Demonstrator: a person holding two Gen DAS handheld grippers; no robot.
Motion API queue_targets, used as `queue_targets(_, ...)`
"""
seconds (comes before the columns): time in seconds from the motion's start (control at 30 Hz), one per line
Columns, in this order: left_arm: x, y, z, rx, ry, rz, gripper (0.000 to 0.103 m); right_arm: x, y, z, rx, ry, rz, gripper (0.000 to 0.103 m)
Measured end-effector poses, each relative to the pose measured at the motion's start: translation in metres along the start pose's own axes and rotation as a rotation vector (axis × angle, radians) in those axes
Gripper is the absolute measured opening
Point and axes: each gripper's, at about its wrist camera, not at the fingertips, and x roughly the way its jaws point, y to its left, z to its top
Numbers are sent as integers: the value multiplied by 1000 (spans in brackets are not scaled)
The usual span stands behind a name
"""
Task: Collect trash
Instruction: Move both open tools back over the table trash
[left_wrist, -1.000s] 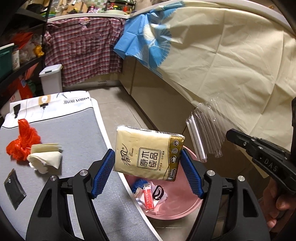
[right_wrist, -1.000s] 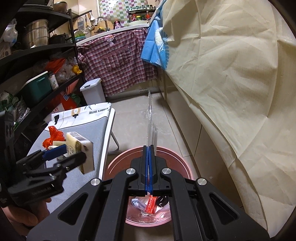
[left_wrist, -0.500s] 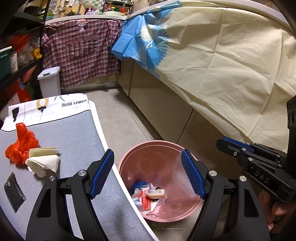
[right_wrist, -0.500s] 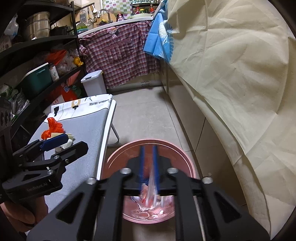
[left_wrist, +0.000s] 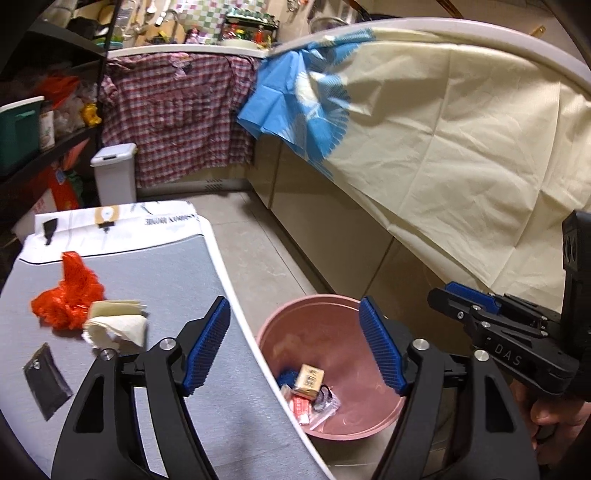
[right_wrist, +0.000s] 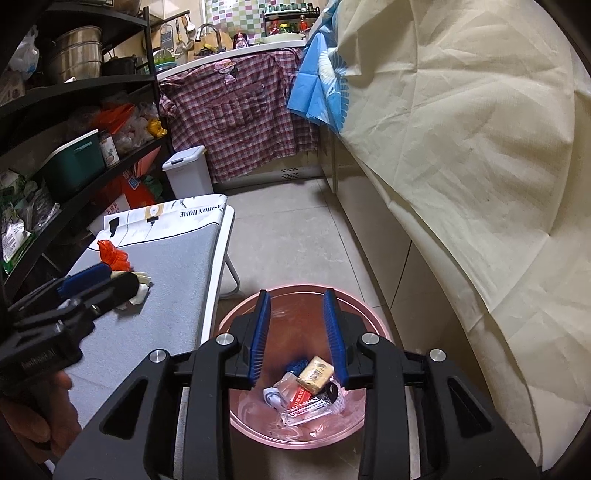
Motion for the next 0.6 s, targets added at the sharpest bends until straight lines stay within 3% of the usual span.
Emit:
queue_targets(0.23,-28,28,10,-27,-16,43,58,-11,17,2,-17,-26,29,31)
queue_targets(0.43,-62,64,29,-23,-34,105,57,-17,36,5,-45,-46,70,31)
queue_targets(0.6,-93,105,49,-26,-46,150,56,-18,48,5,-67,-60,109,25)
